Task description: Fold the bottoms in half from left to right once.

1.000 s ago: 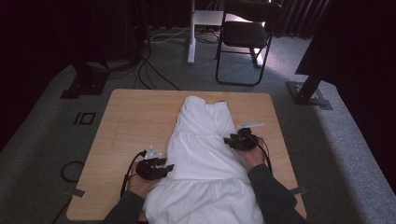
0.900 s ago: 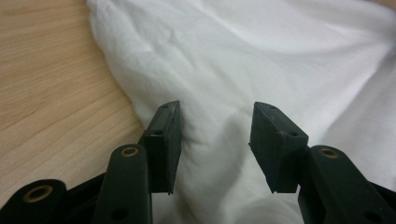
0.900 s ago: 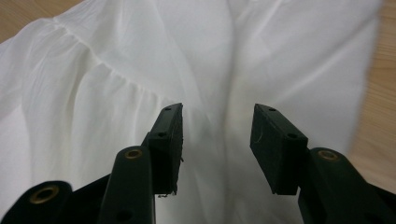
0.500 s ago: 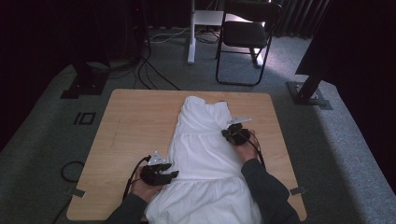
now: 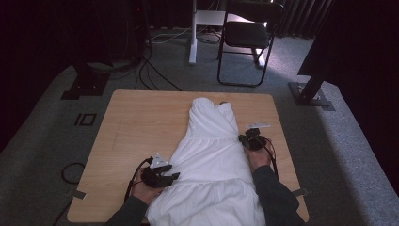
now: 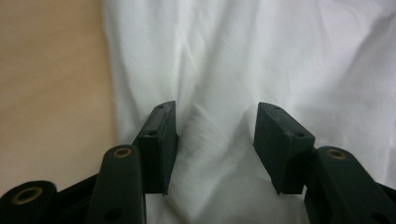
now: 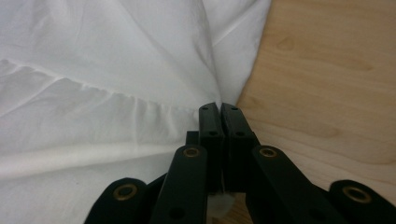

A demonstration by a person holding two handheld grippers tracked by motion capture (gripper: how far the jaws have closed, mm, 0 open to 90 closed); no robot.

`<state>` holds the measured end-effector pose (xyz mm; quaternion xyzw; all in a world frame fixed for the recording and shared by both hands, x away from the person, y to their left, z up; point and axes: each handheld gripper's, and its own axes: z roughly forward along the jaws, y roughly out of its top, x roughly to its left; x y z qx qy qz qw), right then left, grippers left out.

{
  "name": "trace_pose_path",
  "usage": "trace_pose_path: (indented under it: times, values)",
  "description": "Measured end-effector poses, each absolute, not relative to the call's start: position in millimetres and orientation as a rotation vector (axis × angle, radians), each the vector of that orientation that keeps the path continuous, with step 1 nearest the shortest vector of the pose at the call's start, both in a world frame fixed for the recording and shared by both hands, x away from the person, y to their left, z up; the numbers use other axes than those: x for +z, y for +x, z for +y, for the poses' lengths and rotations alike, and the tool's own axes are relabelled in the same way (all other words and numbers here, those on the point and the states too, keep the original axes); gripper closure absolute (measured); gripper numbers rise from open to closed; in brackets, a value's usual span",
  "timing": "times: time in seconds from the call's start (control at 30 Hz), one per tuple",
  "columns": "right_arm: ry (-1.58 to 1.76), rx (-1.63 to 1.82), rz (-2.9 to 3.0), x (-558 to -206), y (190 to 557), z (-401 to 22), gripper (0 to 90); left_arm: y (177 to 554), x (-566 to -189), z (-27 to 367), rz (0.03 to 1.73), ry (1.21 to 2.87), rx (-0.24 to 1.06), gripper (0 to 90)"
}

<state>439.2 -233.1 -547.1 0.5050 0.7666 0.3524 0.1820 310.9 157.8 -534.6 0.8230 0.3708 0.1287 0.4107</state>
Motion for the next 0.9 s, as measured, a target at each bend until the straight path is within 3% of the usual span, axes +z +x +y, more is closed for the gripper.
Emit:
trace_pose_path:
  times: [0.13,0.3,0.43,0.6,0.67,0.77,0.8,0.9]
  values:
    - [1.437,0.974,2.186,-551.5,441.1,-232.0,87.0,337.3,-503.5,158.6,0.956,1.997,0.403,46.0]
    - [1.424,0.965,2.186,-551.6,441.0,-231.0,86.8,381.8,-491.8,139.2,1.006,2.003,0.441,44.9]
    - [1.438,0.978,2.182,-552.0,441.2,-232.0,86.8,429.5,-507.0,107.9,1.079,2.116,0.433,43.6]
    - [1.427,0.984,2.168,-553.3,439.6,-231.5,86.9,455.3,-535.9,86.5,1.179,2.181,0.435,41.4]
    - [1.428,0.99,2.162,-553.9,438.0,-231.8,86.9,454.6,-540.4,88.3,1.188,2.154,0.385,47.4]
    - [1.403,0.963,2.179,-552.9,431.6,-228.4,87.0,446.4,-538.9,90.2,1.134,2.183,0.384,73.6]
    - [1.396,0.958,2.189,-552.5,428.0,-226.5,87.0,436.6,-537.8,90.8,1.09,2.22,0.381,78.7]
    - [1.357,0.938,2.22,-551.7,411.7,-220.5,87.1,416.0,-538.5,94.4,1.051,2.238,0.383,80.8]
